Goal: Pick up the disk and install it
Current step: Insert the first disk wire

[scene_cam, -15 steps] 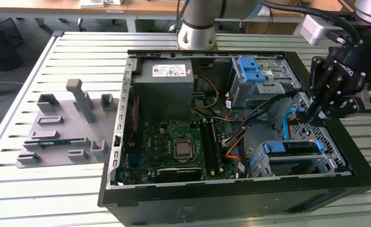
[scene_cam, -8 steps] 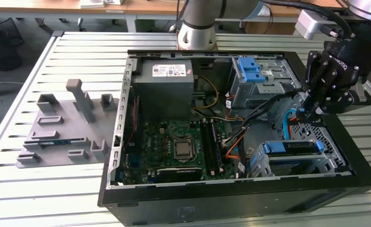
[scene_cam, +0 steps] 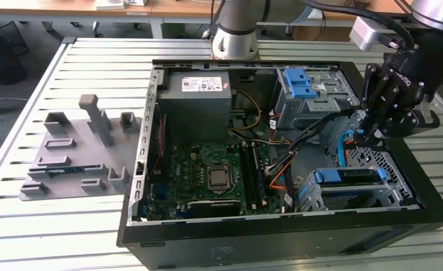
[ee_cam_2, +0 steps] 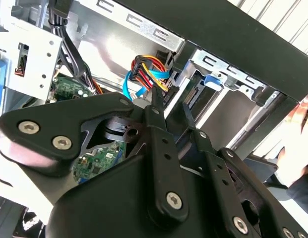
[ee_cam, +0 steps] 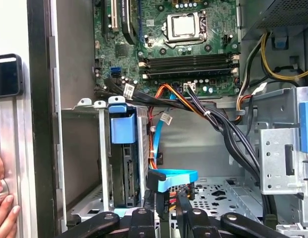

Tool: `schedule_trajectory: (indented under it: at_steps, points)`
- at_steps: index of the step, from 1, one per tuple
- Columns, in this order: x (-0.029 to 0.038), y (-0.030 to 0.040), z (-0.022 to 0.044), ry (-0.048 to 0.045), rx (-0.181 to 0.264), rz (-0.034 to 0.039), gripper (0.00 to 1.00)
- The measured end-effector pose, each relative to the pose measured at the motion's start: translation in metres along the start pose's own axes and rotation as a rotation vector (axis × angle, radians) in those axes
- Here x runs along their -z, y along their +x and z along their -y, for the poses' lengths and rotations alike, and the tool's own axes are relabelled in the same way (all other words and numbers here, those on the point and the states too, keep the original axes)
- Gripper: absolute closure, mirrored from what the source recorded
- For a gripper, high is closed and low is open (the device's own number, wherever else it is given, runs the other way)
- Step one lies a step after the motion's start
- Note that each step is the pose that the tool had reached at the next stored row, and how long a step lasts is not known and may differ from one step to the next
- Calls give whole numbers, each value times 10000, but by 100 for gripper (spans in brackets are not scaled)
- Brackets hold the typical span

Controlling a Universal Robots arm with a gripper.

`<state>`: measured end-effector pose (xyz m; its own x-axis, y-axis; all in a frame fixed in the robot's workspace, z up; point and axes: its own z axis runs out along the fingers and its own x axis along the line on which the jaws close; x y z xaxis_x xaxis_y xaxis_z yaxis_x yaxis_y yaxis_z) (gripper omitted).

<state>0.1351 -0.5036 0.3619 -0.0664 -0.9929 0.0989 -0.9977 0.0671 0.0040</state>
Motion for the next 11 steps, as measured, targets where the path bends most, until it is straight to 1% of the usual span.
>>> schedule_trajectory:
  at_steps: [11]
  points:
    - [-49,-5,1,-3,-27,-1,69]
